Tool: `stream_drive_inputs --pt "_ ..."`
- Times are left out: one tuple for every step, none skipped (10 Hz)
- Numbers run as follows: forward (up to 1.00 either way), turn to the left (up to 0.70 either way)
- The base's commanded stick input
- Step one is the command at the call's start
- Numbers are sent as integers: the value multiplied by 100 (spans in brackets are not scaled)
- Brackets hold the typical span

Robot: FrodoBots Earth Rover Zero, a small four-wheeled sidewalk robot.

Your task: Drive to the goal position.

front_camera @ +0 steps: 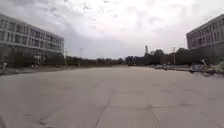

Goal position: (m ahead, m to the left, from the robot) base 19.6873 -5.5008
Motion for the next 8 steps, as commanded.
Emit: stream_drive_inputs --pt "70 0" --pt "70 0" --pt "70 0" --pt "70 0" --pt "70 0" --pt "70 0" --pt "70 0" --pt "70 0"
